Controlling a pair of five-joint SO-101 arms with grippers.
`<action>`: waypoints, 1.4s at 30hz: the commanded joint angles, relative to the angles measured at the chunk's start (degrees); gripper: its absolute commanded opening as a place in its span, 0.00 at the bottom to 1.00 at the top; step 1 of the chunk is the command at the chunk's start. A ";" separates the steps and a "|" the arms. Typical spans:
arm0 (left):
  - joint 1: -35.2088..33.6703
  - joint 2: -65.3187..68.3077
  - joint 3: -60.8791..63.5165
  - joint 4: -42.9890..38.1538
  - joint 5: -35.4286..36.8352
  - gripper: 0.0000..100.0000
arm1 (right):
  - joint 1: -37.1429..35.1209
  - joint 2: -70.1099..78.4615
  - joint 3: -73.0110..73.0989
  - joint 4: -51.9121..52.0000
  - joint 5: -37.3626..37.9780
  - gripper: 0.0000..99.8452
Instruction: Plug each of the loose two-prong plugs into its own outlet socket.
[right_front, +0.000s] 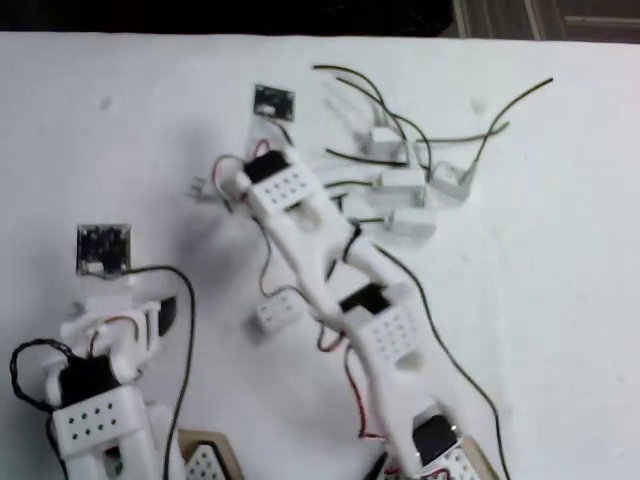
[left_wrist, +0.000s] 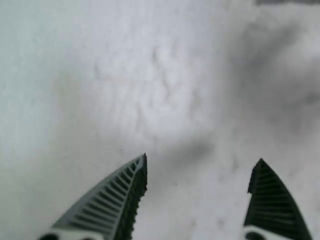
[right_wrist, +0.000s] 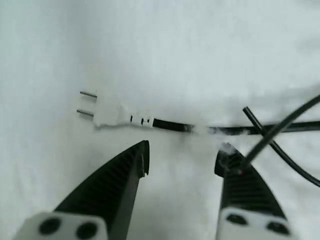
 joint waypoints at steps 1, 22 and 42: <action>-0.57 -0.92 -0.35 -0.53 -0.44 0.32 | -0.13 4.00 -9.41 0.48 -2.64 0.21; -0.57 -1.10 -0.44 0.62 -0.53 0.32 | -2.15 12.18 -24.97 11.47 46.24 0.21; -0.57 -1.10 -0.35 0.62 -0.53 0.32 | -2.86 21.41 -26.46 0.57 53.01 0.02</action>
